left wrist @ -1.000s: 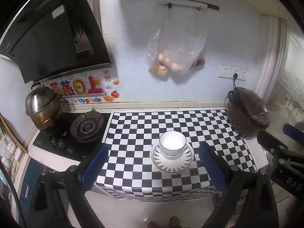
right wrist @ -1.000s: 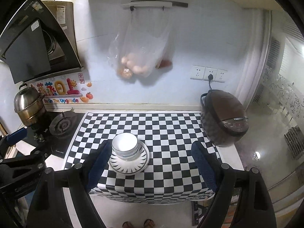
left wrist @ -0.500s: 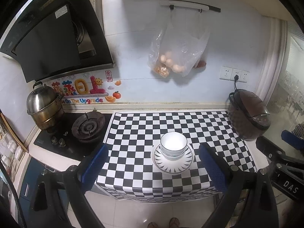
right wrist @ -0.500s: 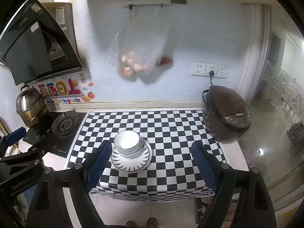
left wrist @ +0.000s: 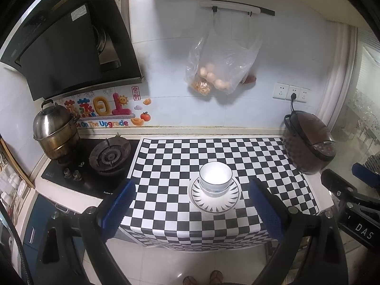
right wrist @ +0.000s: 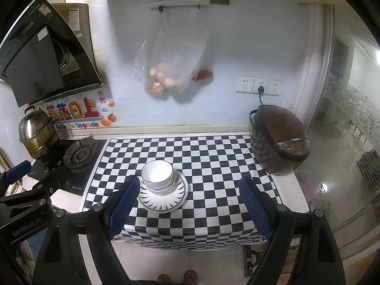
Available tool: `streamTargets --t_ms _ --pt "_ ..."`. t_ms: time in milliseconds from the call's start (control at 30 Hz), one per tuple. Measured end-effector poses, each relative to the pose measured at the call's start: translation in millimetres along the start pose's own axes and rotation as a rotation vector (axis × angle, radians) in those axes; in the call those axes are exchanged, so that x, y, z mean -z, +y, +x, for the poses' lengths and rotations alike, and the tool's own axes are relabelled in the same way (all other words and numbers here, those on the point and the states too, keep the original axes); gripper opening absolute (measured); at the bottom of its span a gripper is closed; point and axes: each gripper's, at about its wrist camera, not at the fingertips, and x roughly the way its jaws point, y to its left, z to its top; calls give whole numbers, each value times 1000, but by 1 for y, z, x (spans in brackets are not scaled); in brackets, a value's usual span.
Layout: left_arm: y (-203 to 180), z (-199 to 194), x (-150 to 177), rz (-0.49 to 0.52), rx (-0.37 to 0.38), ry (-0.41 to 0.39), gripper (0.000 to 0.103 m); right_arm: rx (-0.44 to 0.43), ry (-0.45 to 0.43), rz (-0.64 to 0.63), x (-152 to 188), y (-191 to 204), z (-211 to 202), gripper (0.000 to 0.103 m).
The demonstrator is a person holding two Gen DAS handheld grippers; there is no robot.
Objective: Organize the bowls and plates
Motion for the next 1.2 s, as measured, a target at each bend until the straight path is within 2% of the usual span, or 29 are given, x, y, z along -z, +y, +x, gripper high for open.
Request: streamTargets --t_ms 1200 --pt "-5 -4 3 -6 -3 1 97 4 14 -5 4 -5 3 88"
